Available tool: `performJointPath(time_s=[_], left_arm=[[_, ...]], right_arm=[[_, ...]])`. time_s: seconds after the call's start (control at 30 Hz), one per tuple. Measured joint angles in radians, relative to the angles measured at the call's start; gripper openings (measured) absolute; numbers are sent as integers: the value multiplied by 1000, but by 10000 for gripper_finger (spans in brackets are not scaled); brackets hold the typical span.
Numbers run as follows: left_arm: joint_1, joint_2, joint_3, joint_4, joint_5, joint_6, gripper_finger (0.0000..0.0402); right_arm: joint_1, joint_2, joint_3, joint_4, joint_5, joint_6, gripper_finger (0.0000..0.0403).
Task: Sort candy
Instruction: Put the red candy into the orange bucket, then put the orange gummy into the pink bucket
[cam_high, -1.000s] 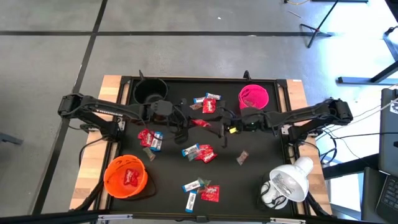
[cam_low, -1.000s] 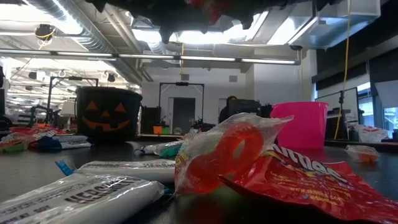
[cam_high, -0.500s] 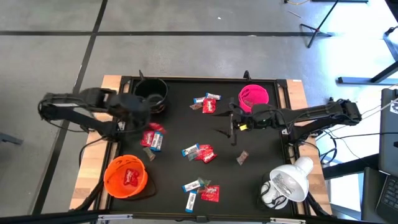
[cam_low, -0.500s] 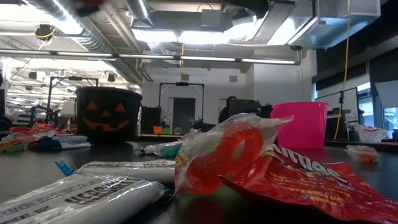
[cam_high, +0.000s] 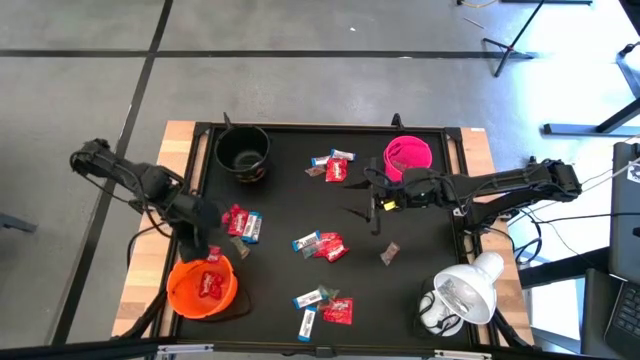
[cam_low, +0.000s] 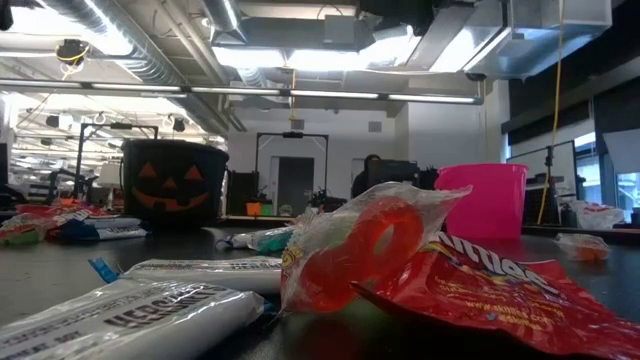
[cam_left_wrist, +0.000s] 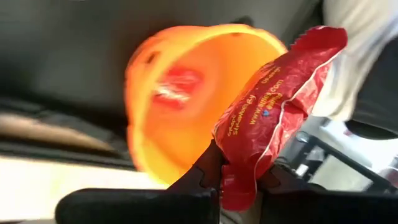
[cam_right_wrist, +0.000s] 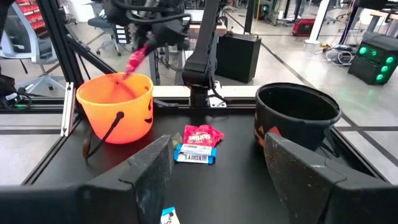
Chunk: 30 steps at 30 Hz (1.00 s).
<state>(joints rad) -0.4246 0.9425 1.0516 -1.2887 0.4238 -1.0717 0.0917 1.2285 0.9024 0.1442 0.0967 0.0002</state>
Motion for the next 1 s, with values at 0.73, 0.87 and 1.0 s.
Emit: performJointPath(time_s=[0.73,0.87,1.0], left_arm=[[-273,59,-69,206,-91,-205,44],[-294,64,-69,205,-149,-205,95],[-305,64,-69,177,-177,-193,139]], right_arm=[[0,0,0,-29,0,-3,248],[0,0,0,-39,1,-4,248],[0,1,0,-49,1,-5,248]])
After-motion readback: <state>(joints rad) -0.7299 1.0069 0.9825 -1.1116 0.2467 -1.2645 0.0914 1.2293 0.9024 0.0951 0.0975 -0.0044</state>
